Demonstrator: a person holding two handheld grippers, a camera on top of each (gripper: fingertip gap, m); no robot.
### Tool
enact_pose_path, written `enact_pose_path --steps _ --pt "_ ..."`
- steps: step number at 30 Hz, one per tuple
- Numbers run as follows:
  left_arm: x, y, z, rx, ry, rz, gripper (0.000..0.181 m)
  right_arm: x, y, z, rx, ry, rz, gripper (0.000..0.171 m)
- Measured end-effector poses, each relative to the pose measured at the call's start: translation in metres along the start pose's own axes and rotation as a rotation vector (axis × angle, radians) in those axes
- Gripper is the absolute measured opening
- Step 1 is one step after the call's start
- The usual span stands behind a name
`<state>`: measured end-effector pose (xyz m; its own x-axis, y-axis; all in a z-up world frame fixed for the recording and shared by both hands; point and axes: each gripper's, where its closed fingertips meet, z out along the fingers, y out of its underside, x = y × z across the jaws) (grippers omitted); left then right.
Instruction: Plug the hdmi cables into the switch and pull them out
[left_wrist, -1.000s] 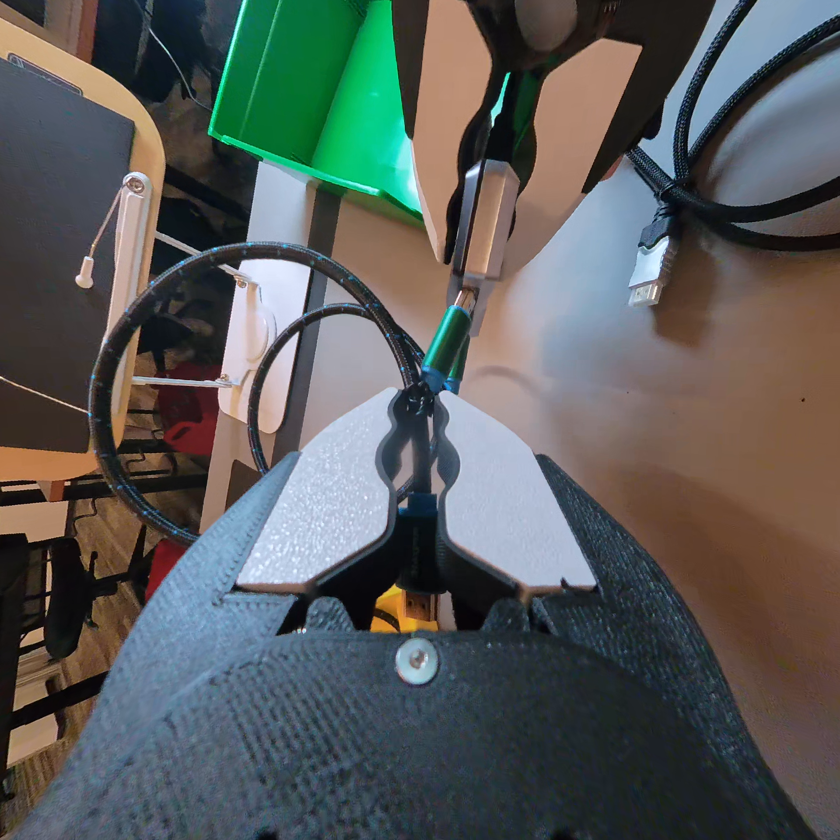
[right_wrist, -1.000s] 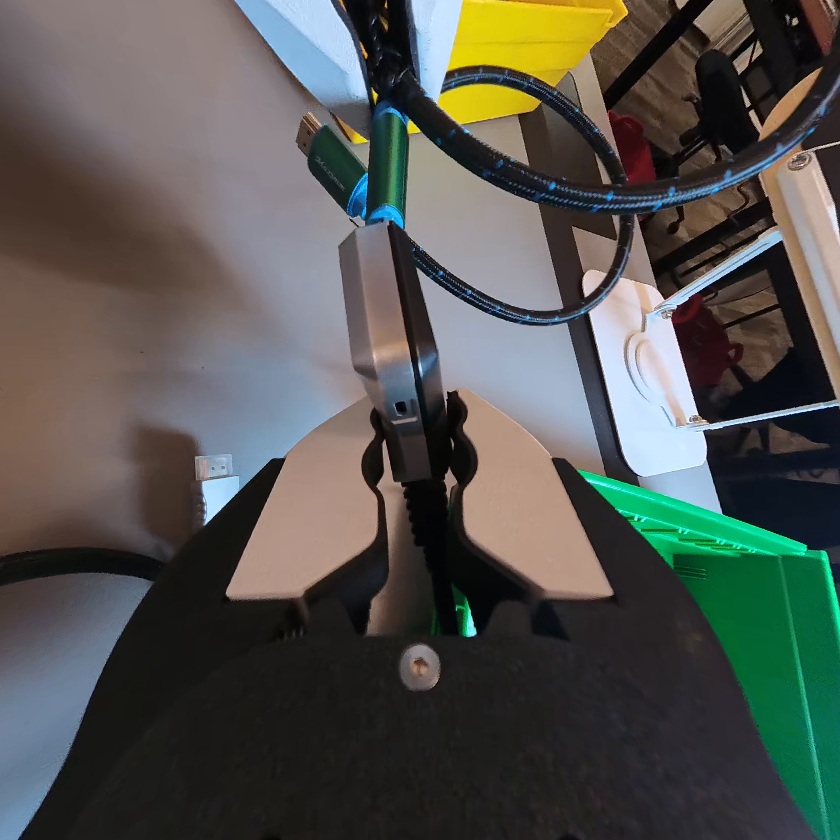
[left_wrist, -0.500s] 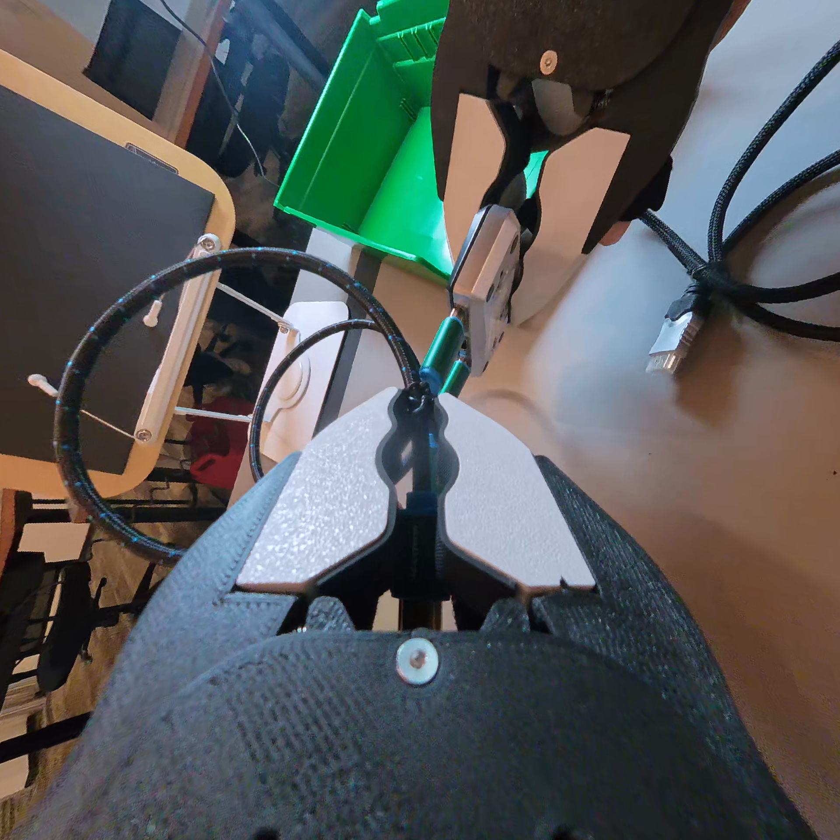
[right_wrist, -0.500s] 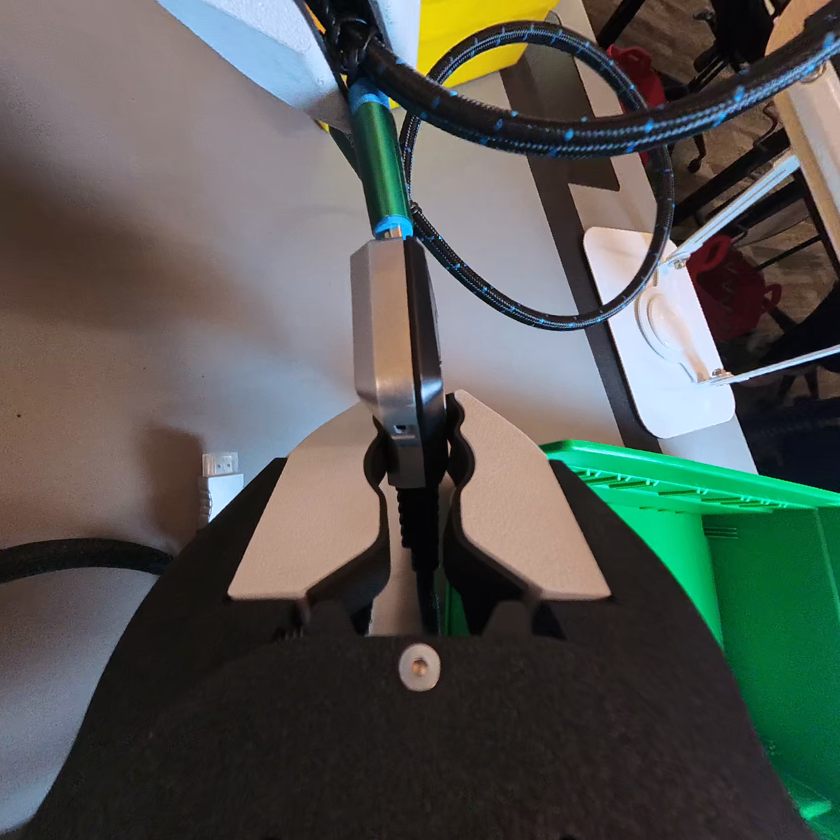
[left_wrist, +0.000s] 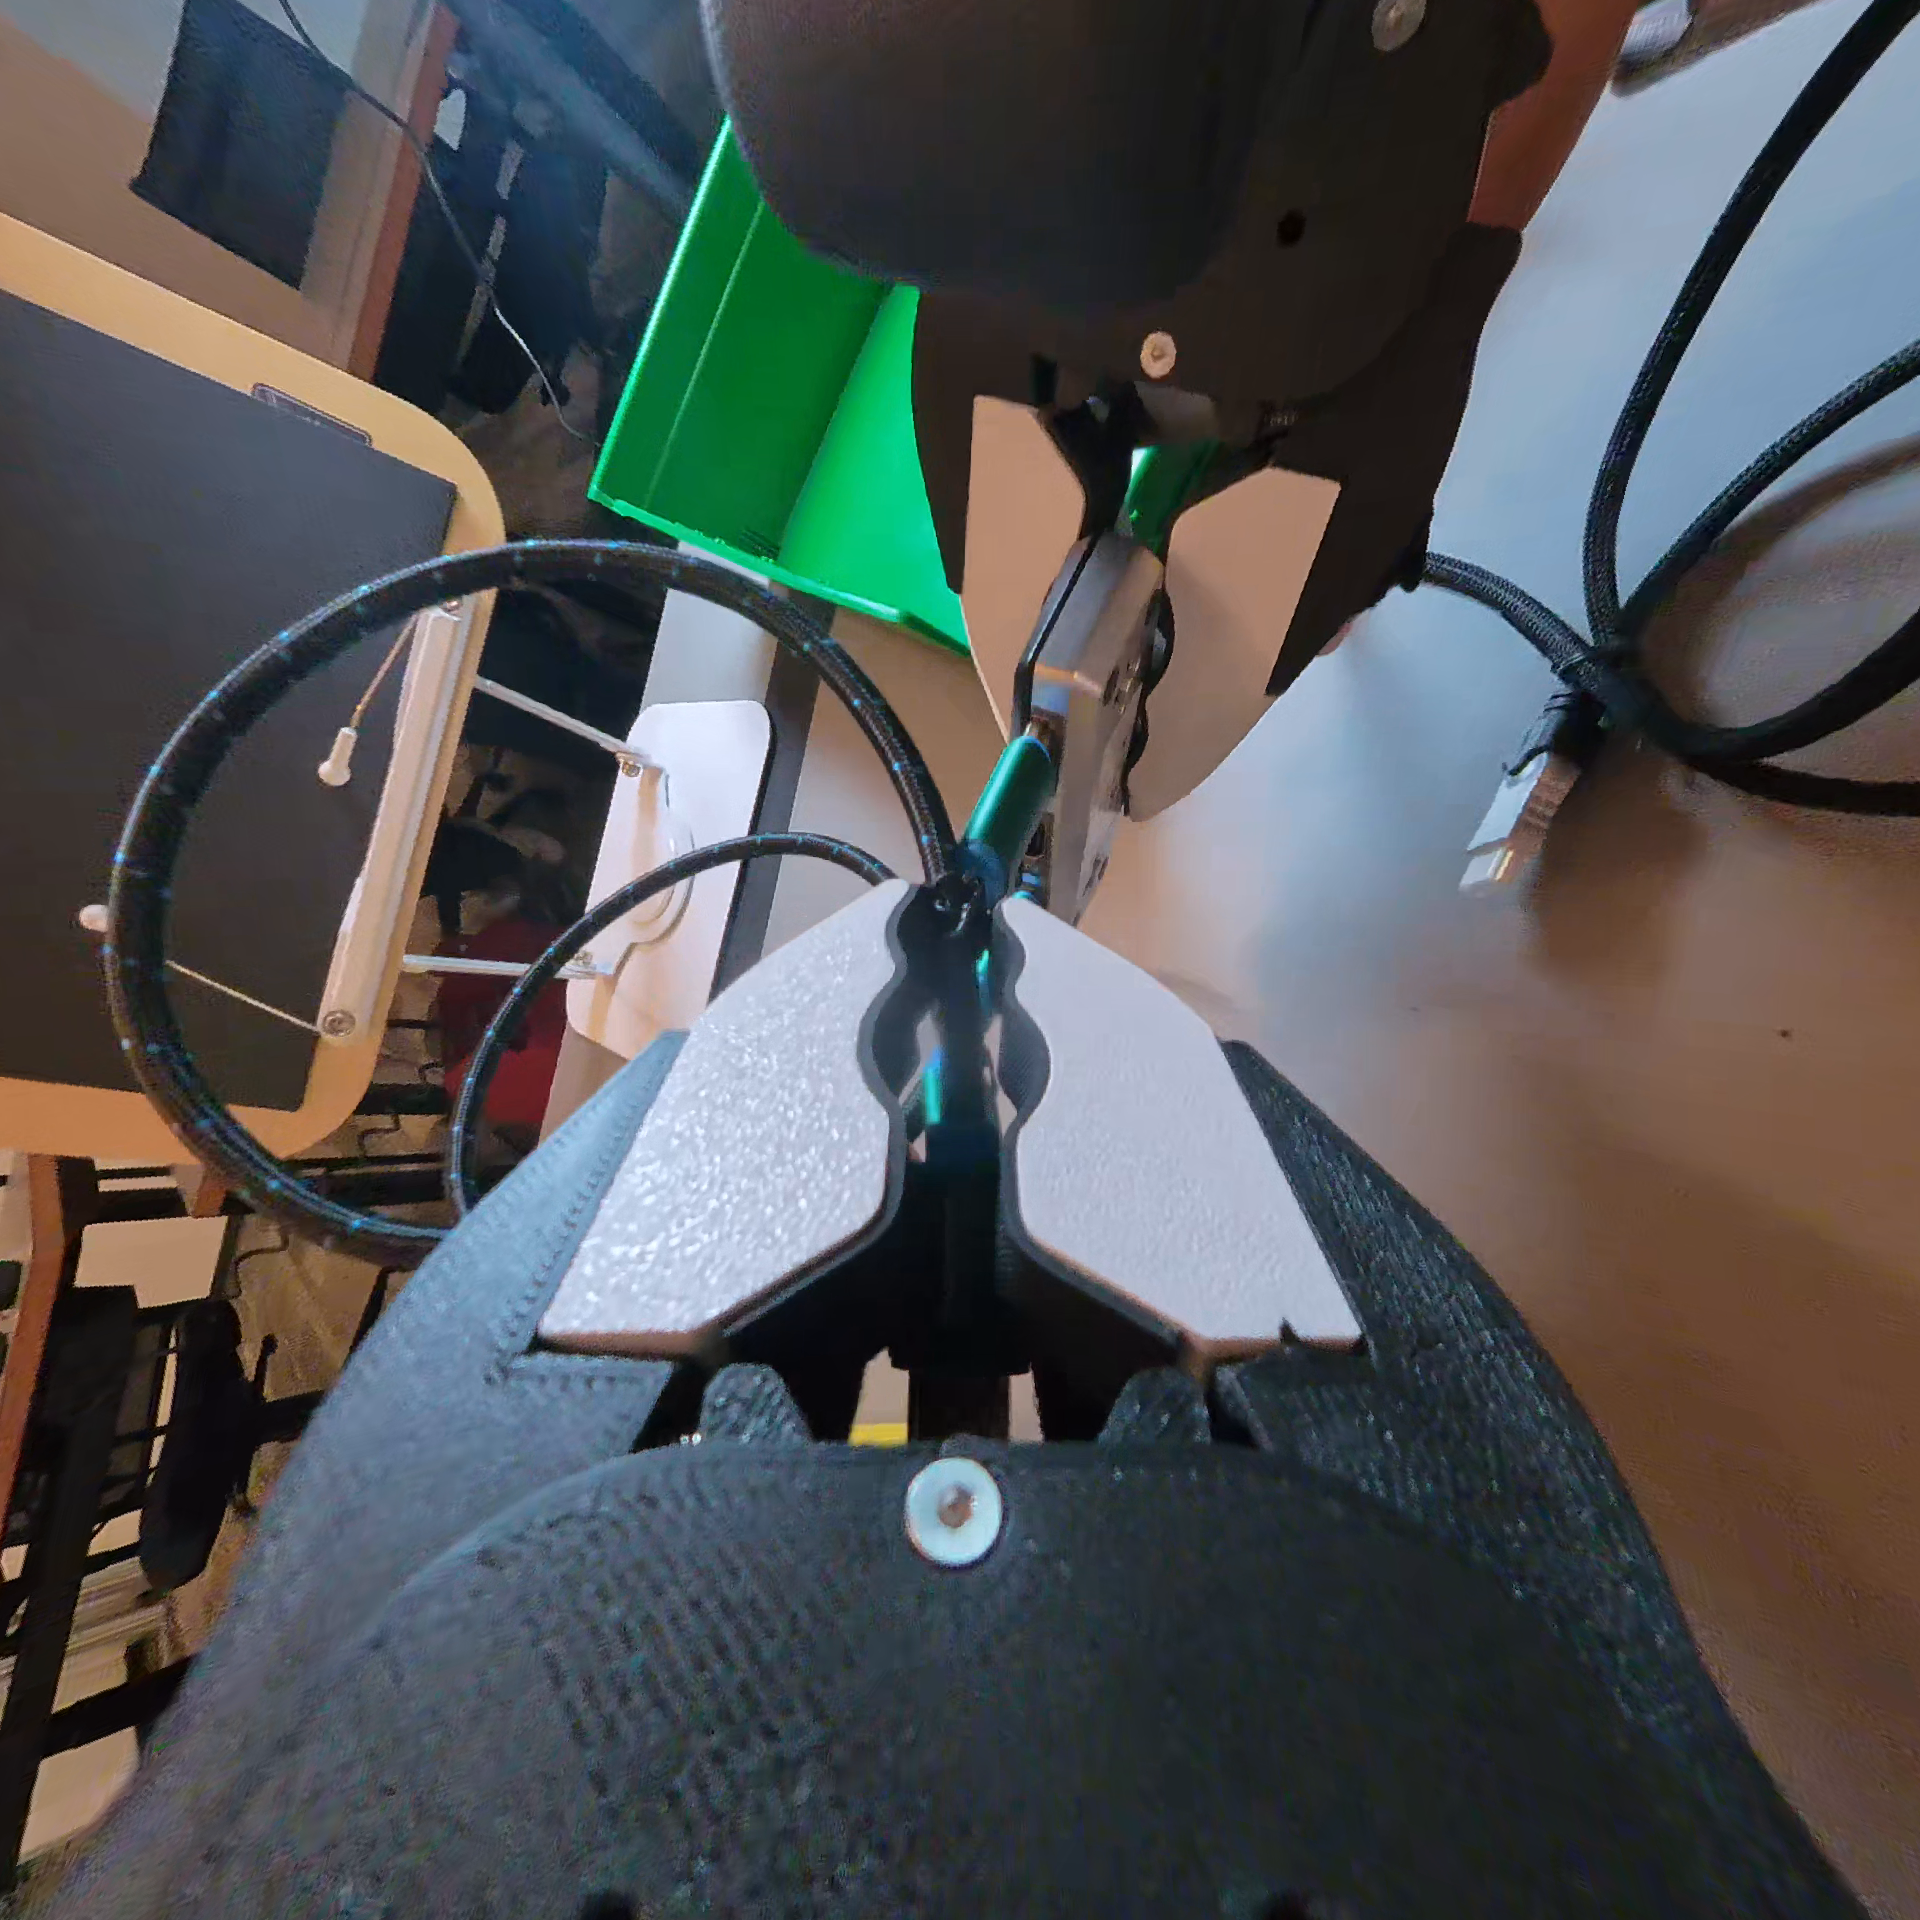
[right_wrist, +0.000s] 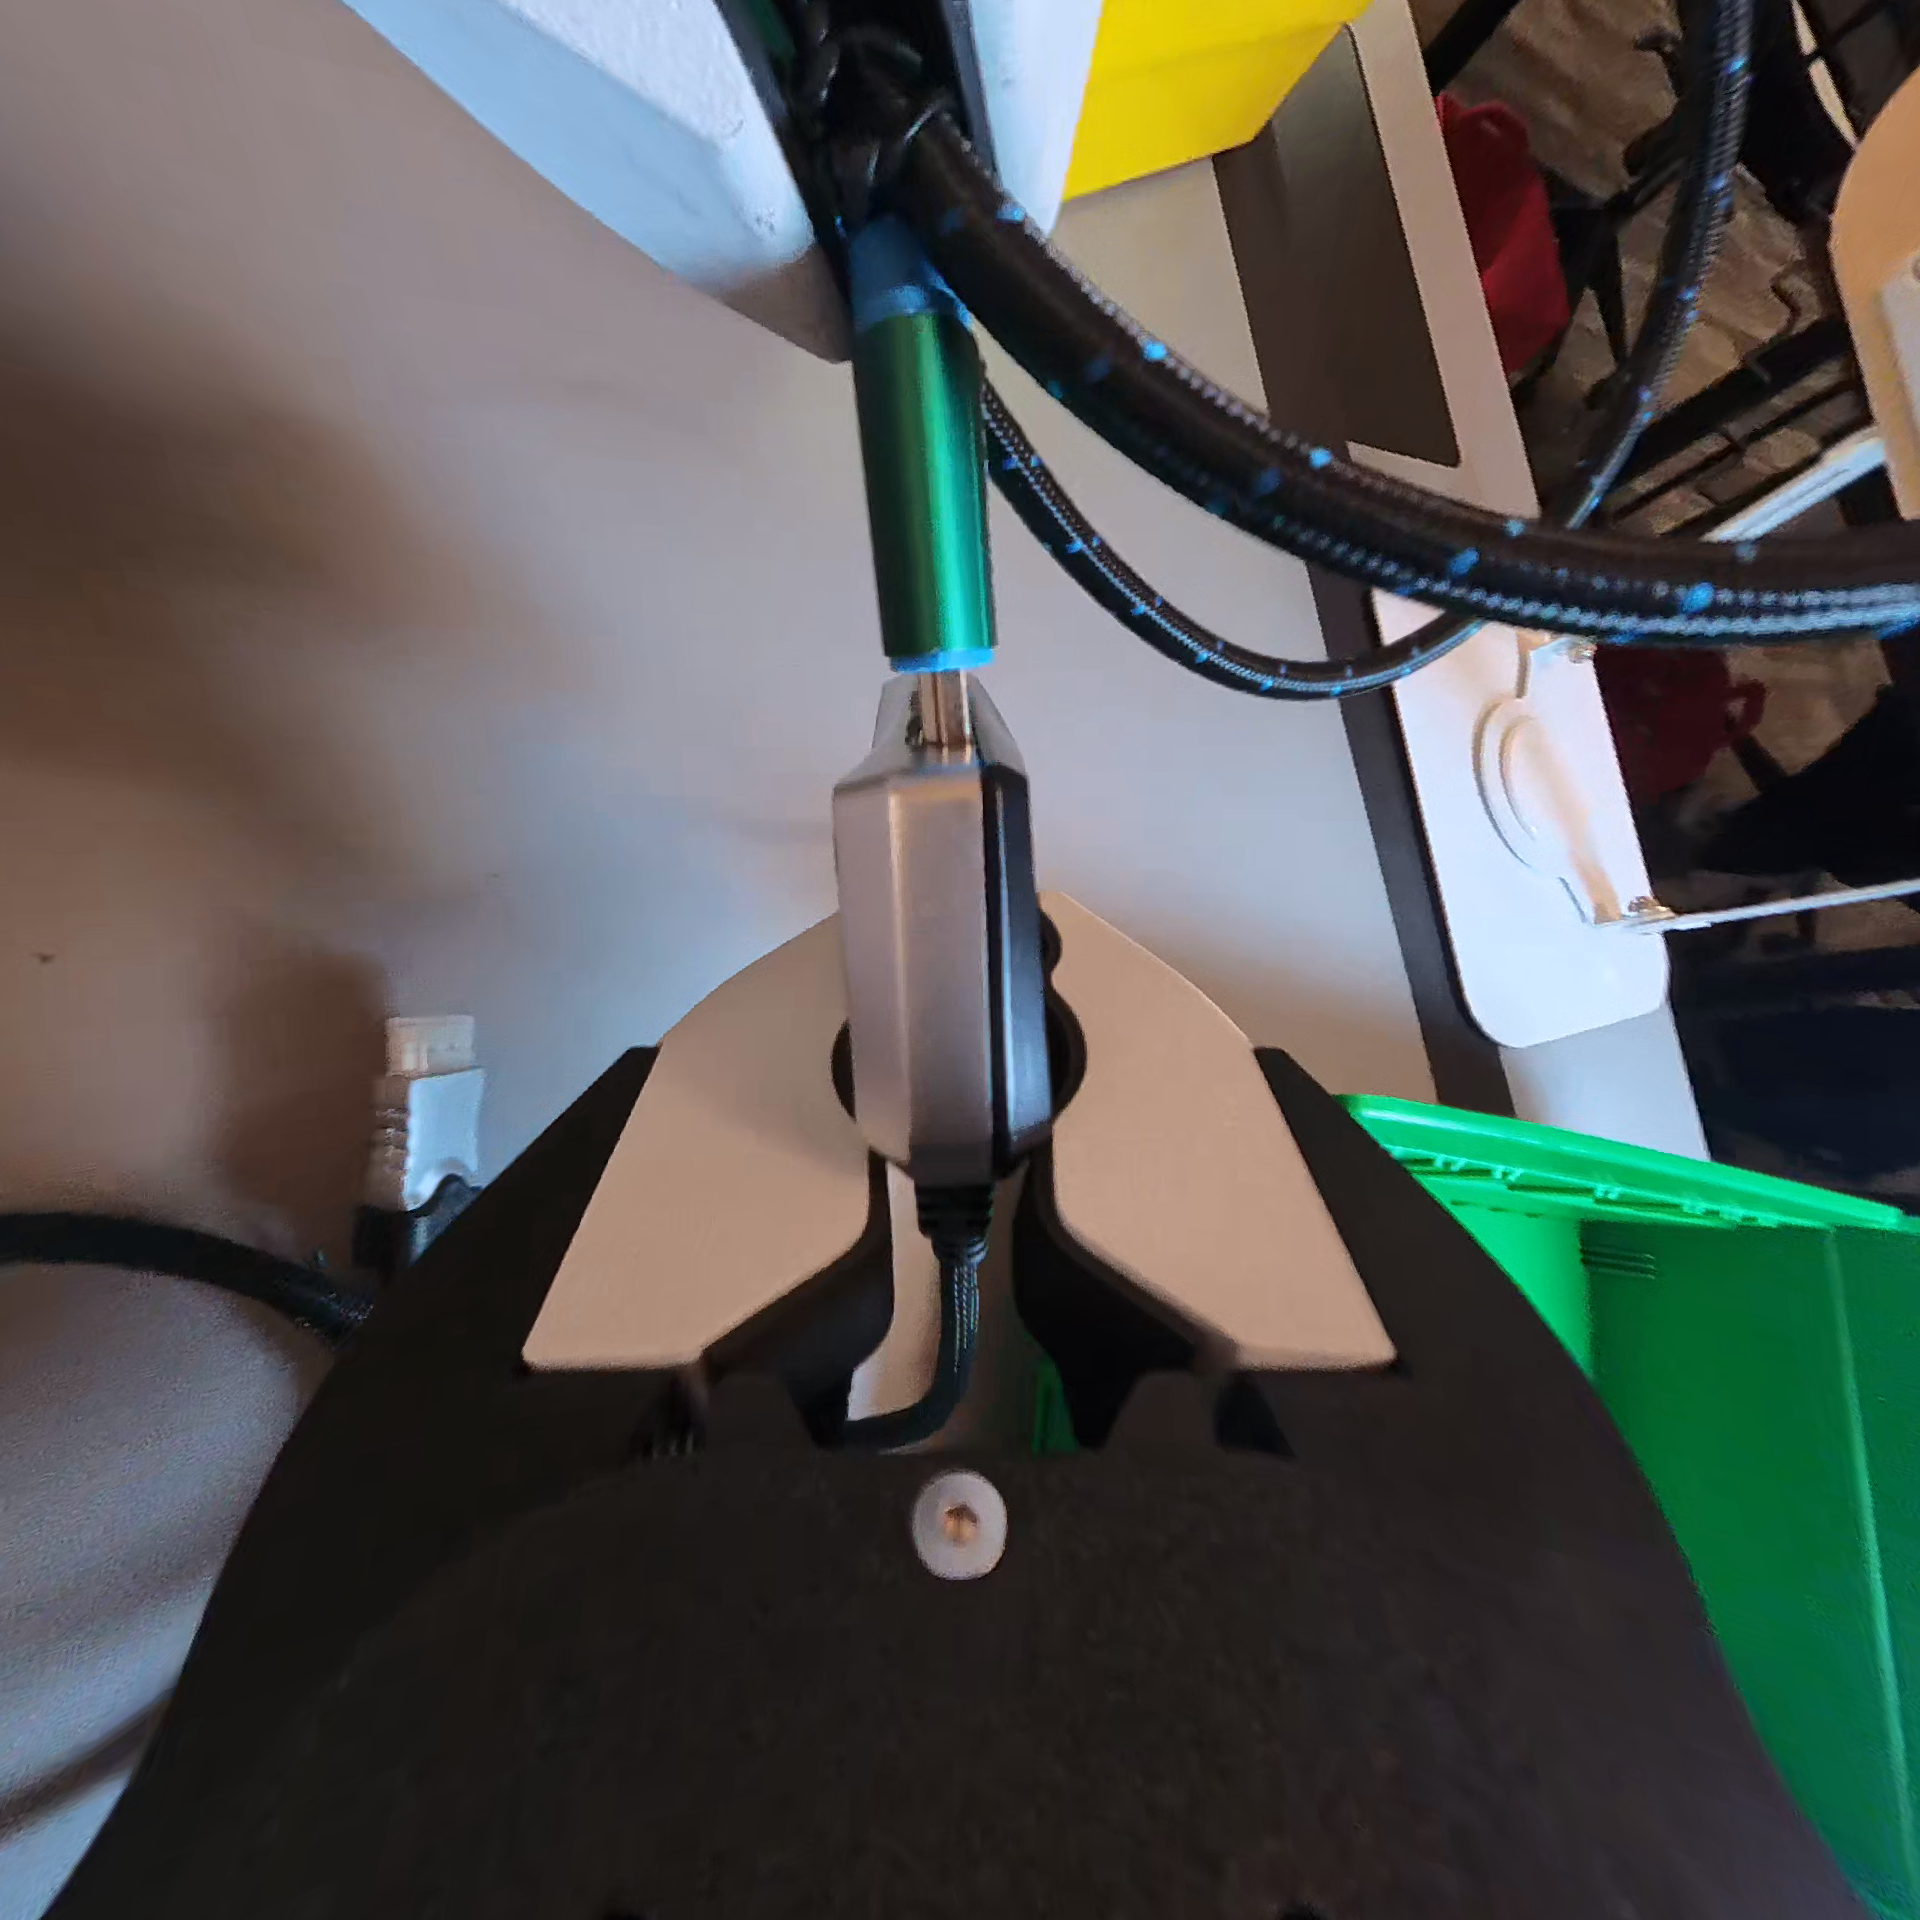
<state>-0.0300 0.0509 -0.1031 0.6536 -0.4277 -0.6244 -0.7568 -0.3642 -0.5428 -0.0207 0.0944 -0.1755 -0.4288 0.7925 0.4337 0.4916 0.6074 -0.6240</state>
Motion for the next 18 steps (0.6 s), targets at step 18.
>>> enact_pose_path --steps 18 --pt "0.007 0.010 0.011 0.048 0.113 -0.106 0.011 -0.006 -0.008 -0.006 0.061 -0.040 -0.009 0.020"
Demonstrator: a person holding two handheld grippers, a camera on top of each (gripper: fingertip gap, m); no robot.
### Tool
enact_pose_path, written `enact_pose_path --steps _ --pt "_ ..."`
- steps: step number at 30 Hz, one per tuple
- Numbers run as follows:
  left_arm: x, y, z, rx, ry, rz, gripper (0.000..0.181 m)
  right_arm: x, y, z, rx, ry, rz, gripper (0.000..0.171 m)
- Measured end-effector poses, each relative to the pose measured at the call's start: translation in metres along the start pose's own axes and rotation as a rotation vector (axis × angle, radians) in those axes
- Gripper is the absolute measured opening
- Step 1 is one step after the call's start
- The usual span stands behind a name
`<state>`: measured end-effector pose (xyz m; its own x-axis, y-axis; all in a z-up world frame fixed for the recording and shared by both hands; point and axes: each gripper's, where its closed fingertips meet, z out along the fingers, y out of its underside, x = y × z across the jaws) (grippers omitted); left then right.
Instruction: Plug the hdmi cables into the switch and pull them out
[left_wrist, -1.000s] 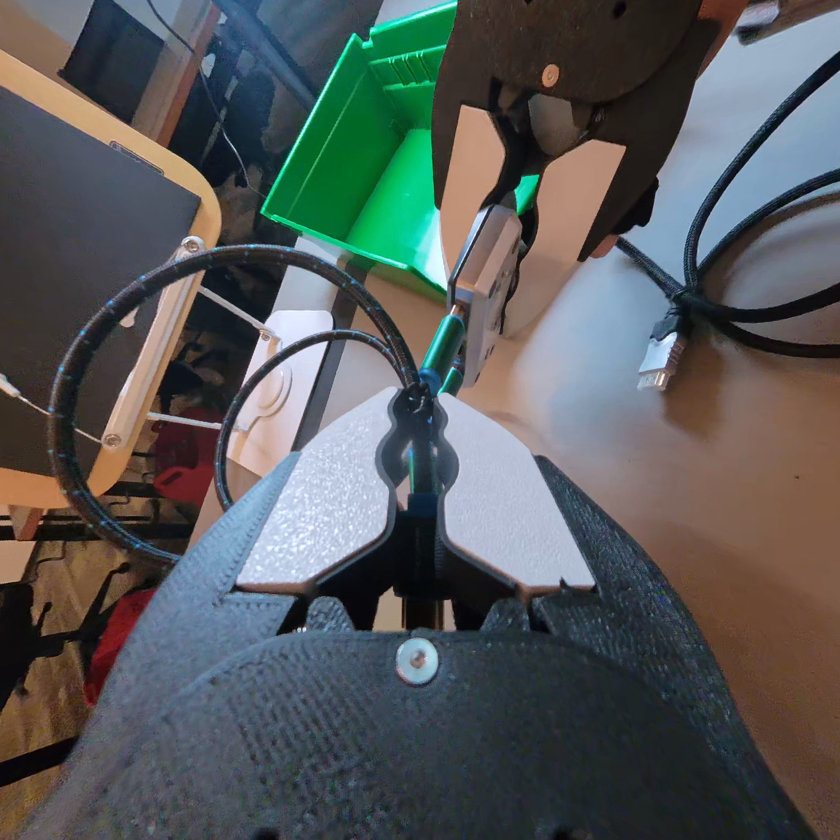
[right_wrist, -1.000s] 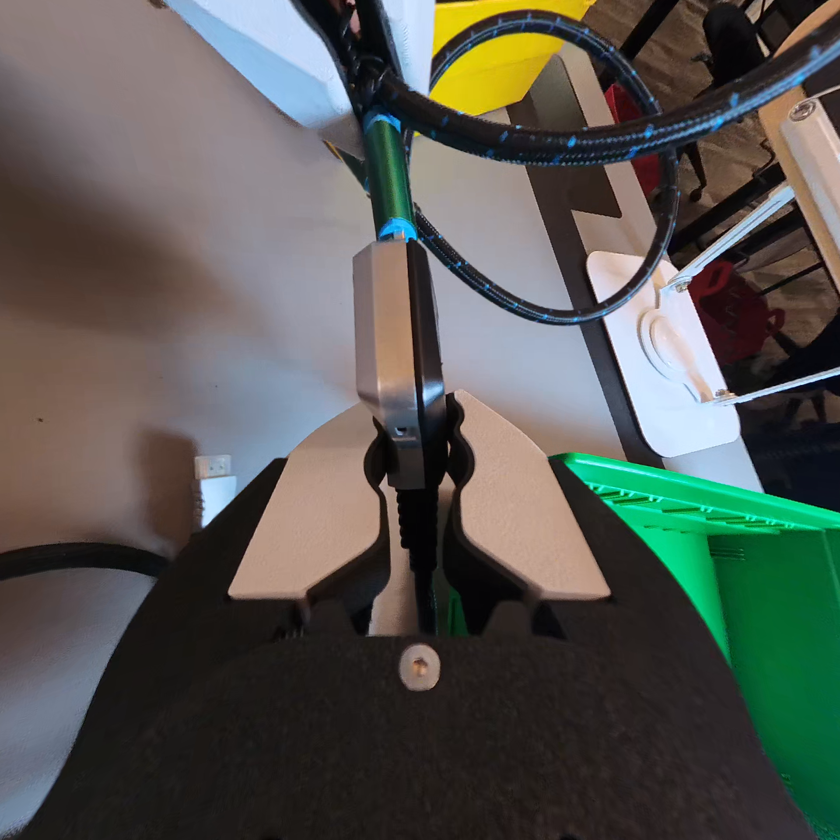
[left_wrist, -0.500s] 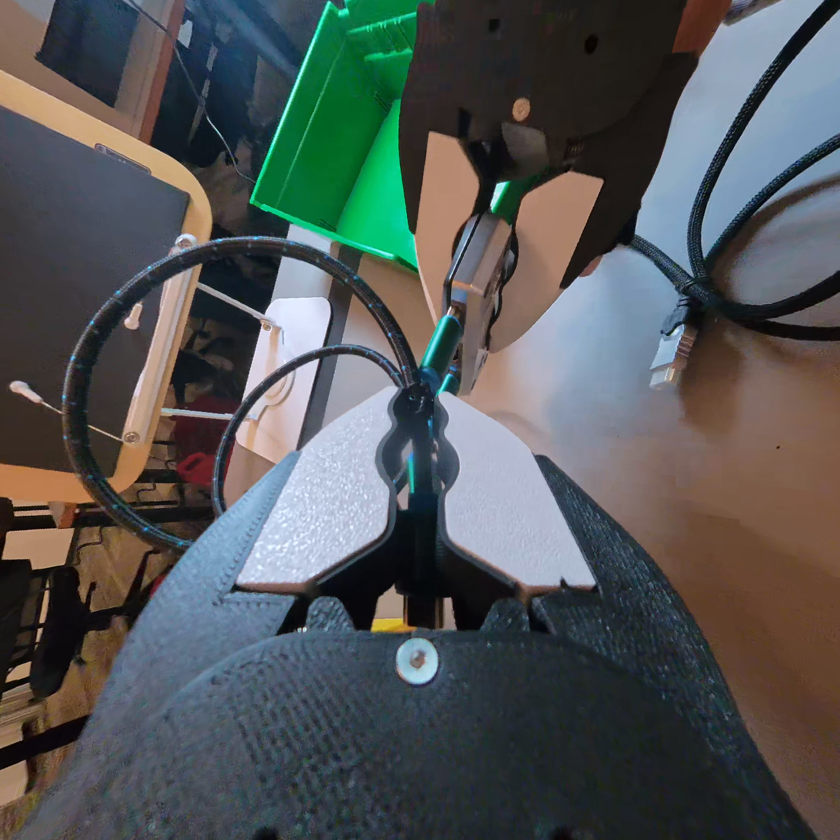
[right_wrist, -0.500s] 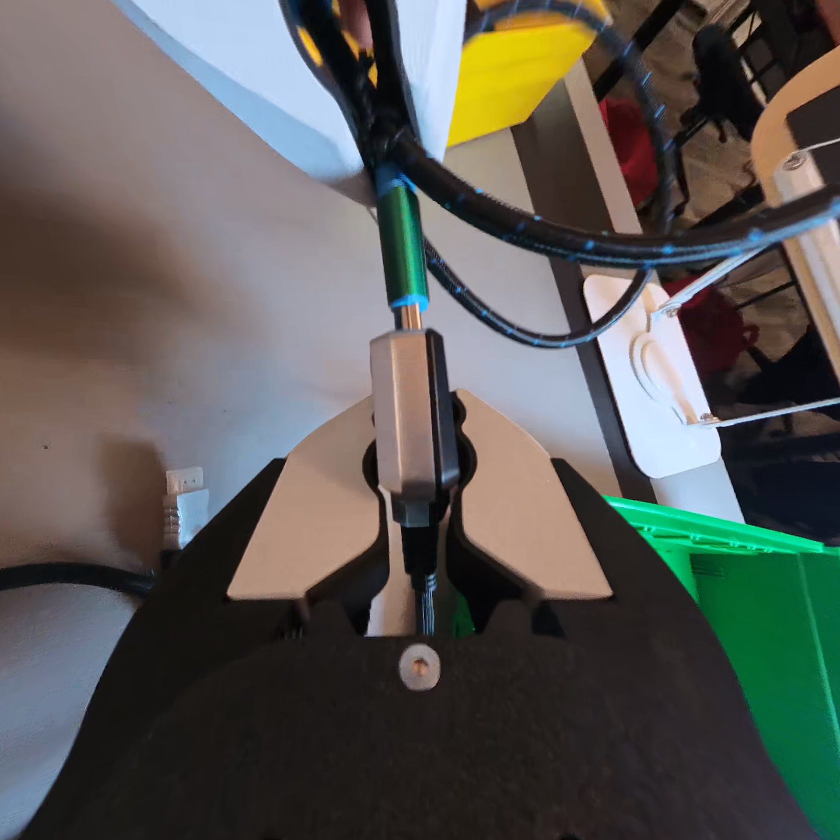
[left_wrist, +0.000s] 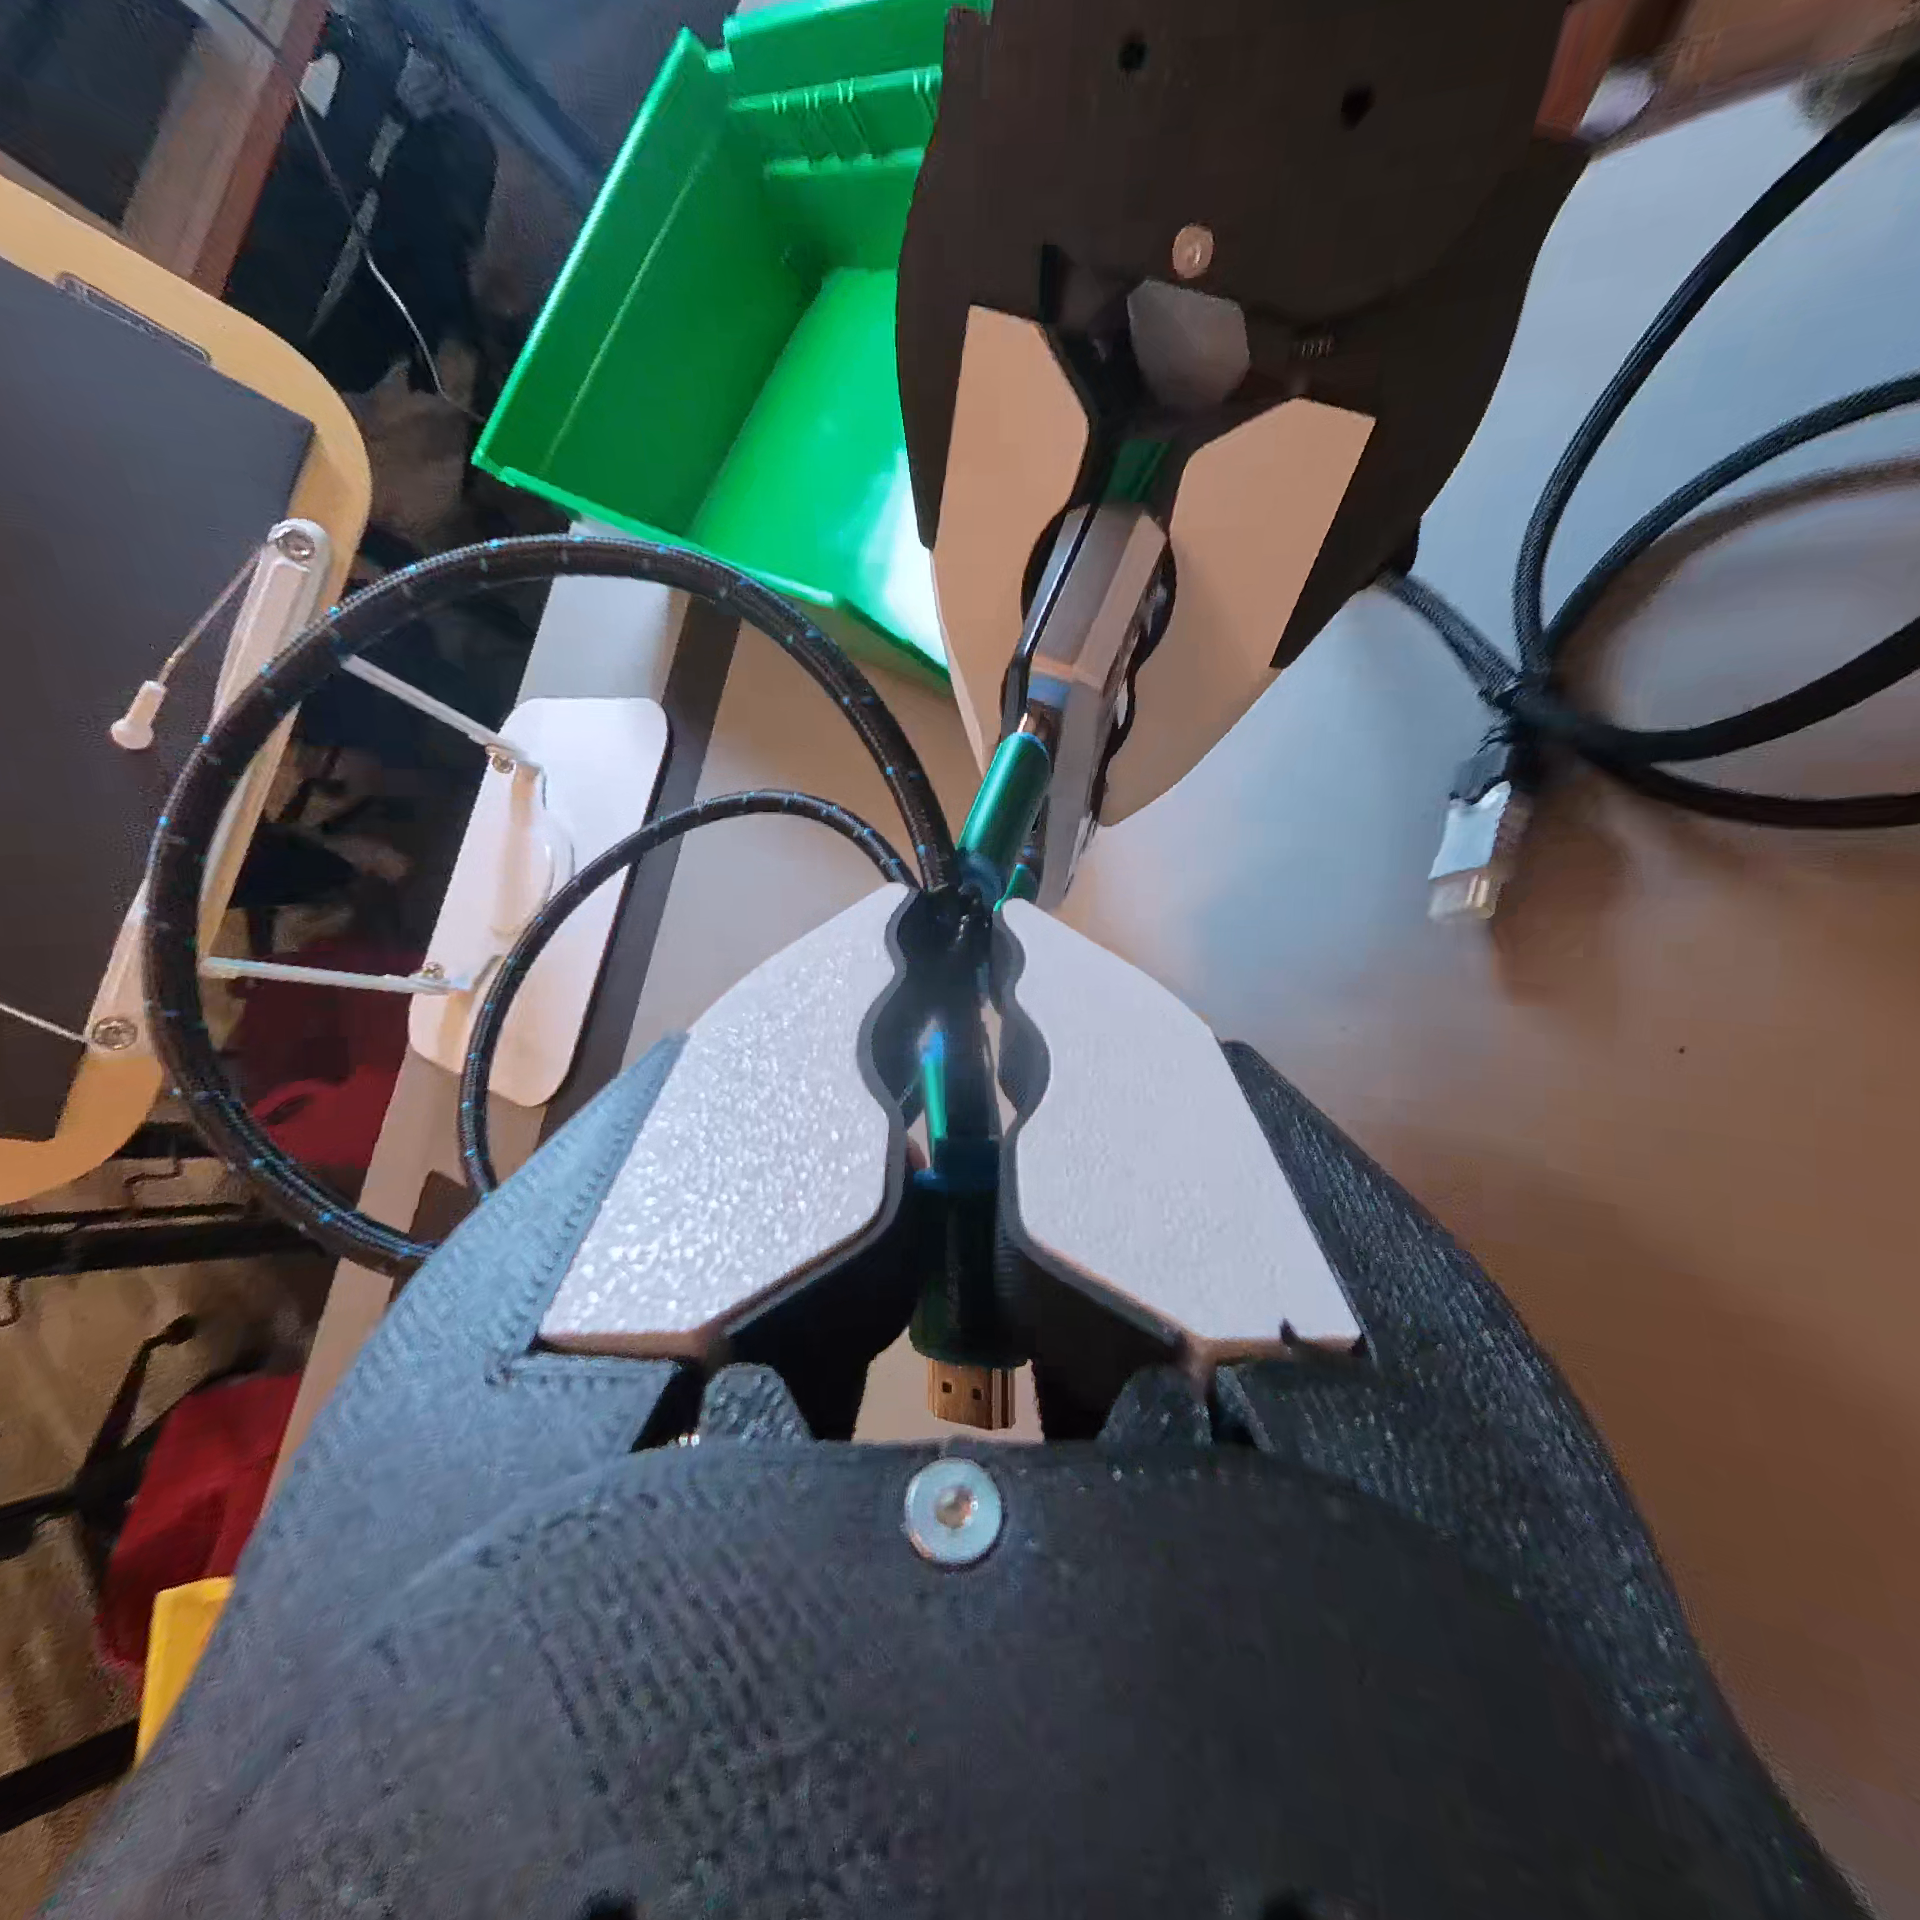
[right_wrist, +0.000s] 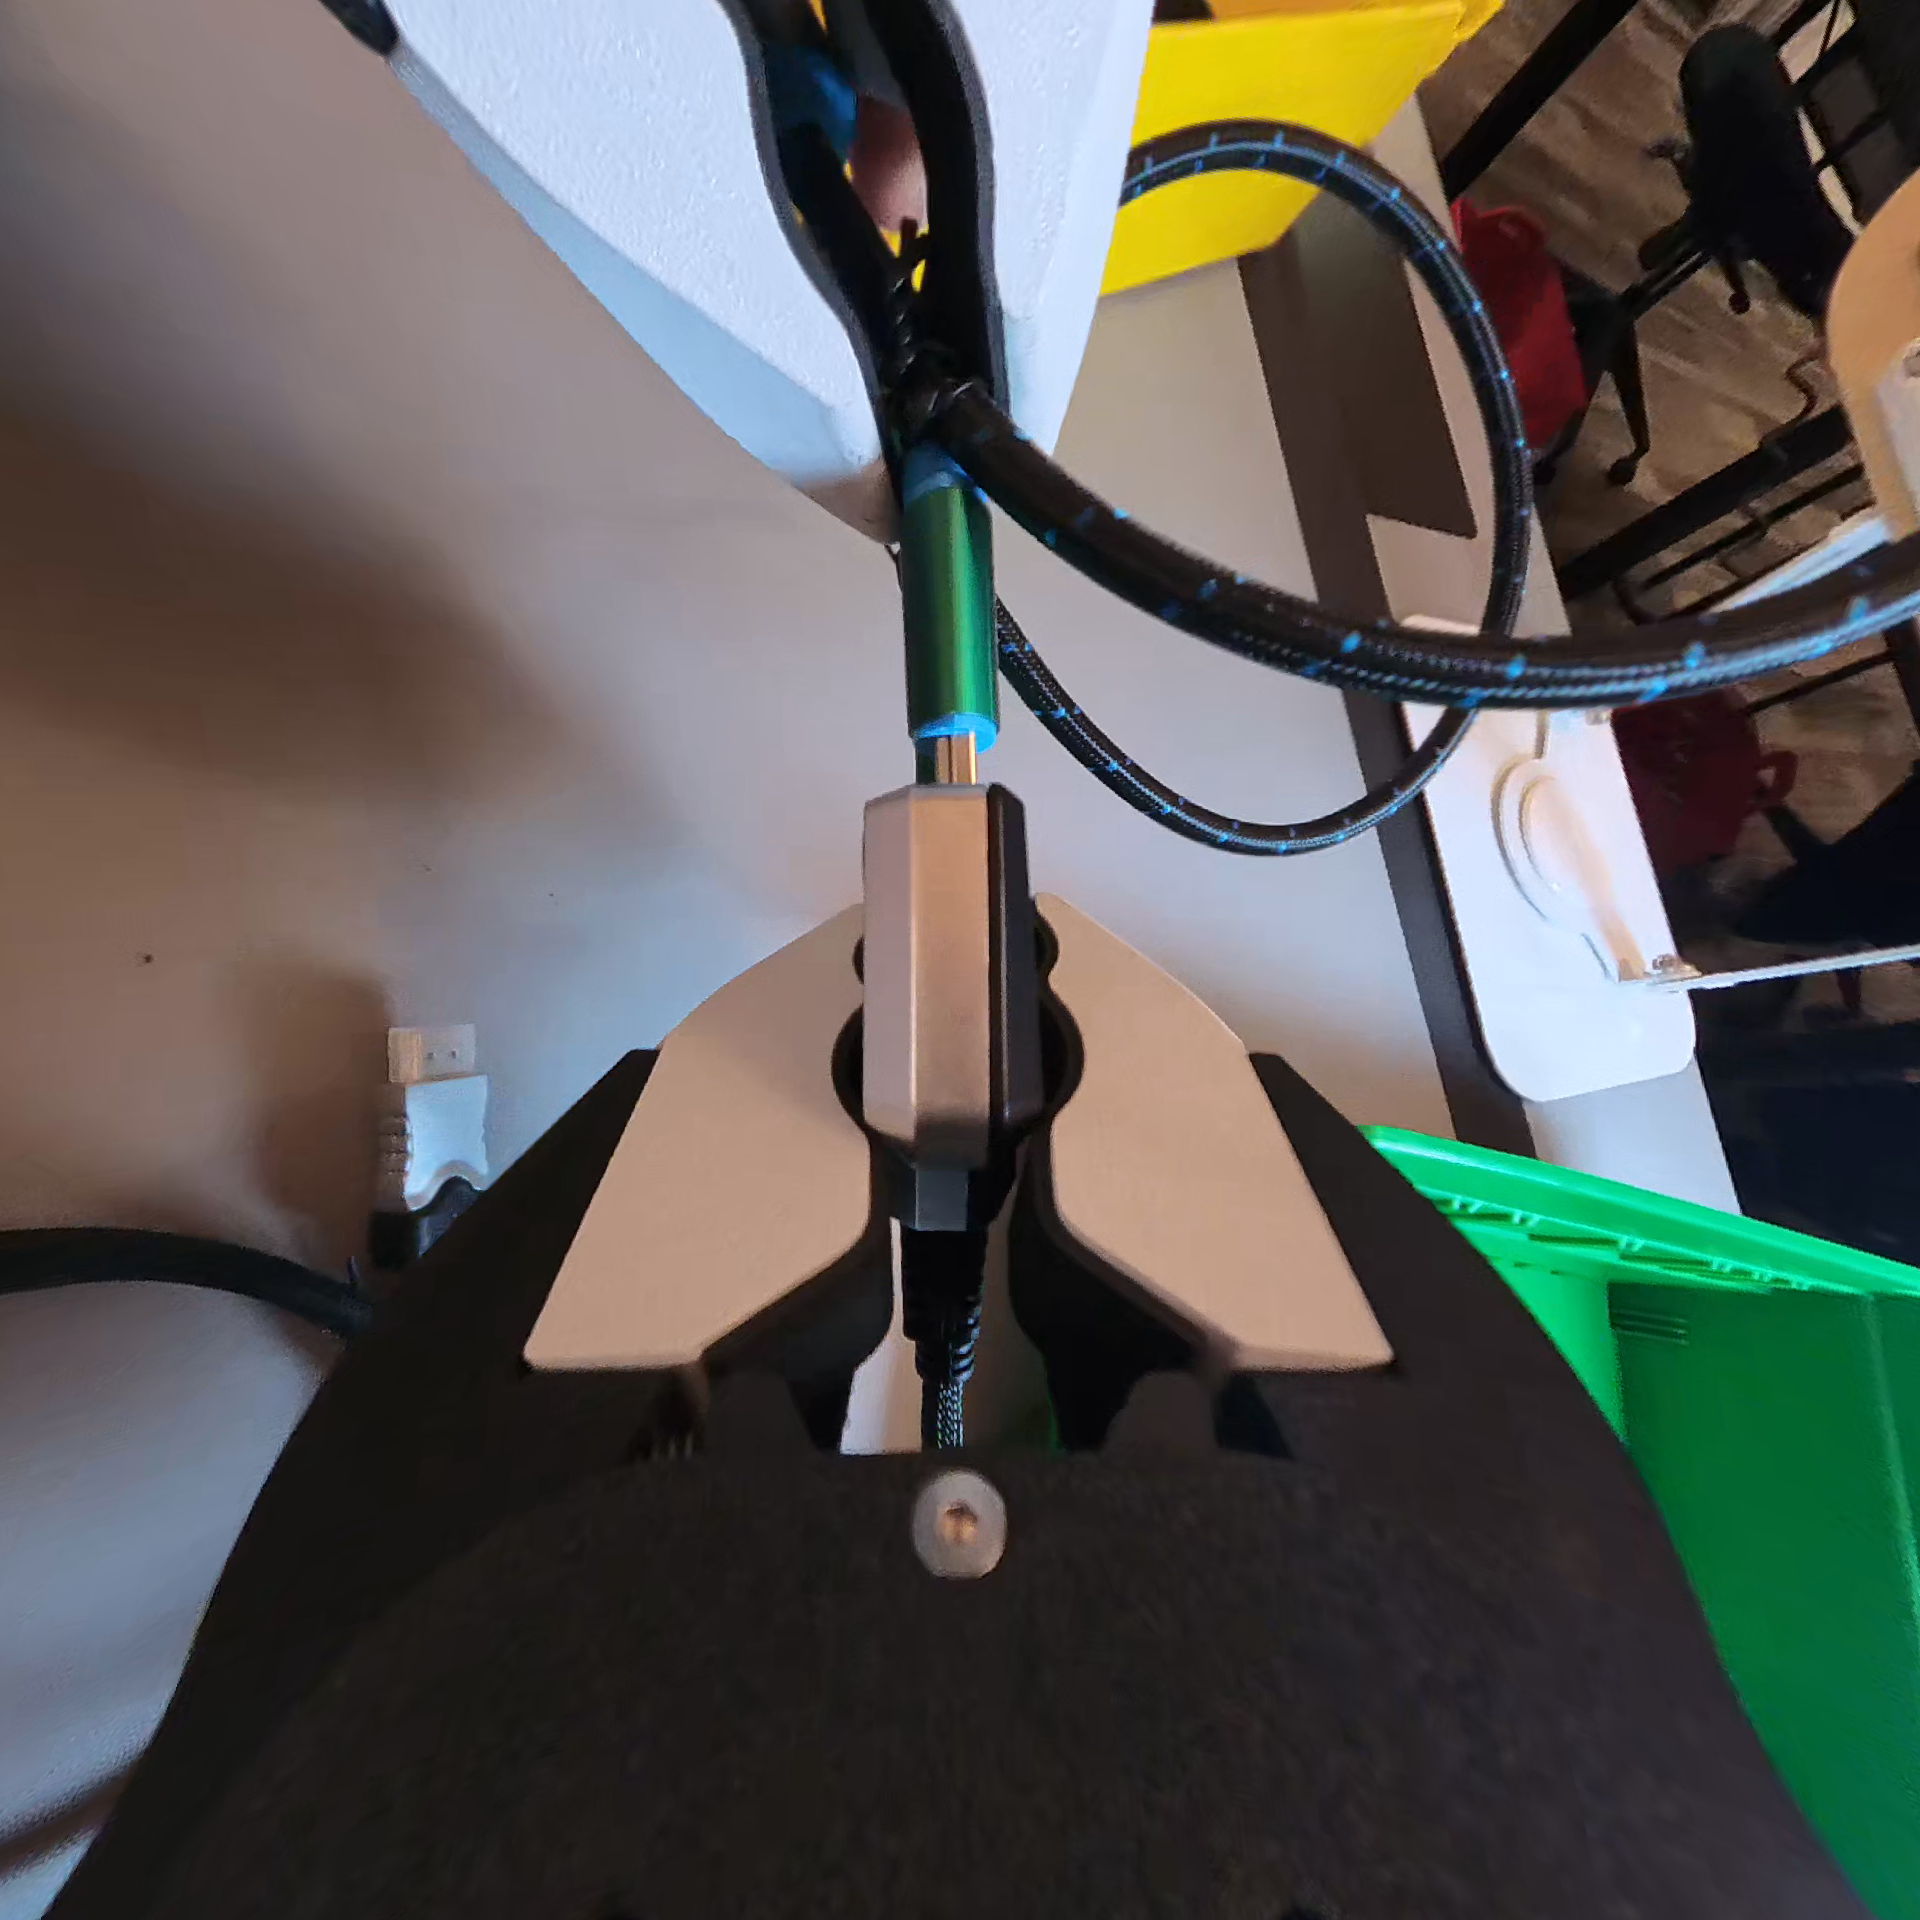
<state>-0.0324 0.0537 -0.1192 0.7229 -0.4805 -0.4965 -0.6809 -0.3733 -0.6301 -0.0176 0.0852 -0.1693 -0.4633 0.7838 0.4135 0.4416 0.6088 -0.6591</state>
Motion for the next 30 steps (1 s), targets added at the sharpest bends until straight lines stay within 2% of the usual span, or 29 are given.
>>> enact_pose_path --steps 6,8,13,19,24,27,30 --pt "0.000 0.004 -0.004 0.027 0.054 -0.034 0.011 0.000 -0.005 0.000 -0.035 0.013 -0.003 0.022" --pt "-0.007 0.008 -0.008 0.020 0.045 -0.056 0.011 0.005 -0.014 -0.002 0.005 0.063 -0.033 0.023" --pt "-0.011 0.012 -0.010 0.027 0.054 -0.097 0.011 0.004 -0.023 -0.008 0.085 0.057 -0.070 0.023" --pt "-0.004 0.015 -0.010 0.011 0.042 0.060 0.012 -0.006 -0.021 -0.010 0.052 0.003 -0.101 0.023" --pt "-0.001 0.017 -0.008 -0.015 0.042 0.067 0.013 -0.006 -0.018 -0.009 0.037 0.001 -0.118 0.023" --pt "-0.002 0.019 -0.008 -0.059 0.011 0.110 0.024 -0.007 -0.015 -0.008 0.013 -0.003 -0.119 0.023" --pt "0.003 0.016 -0.006 -0.049 0.016 0.156 0.019 -0.010 -0.015 -0.006 0.012 -0.011 -0.127 0.023"
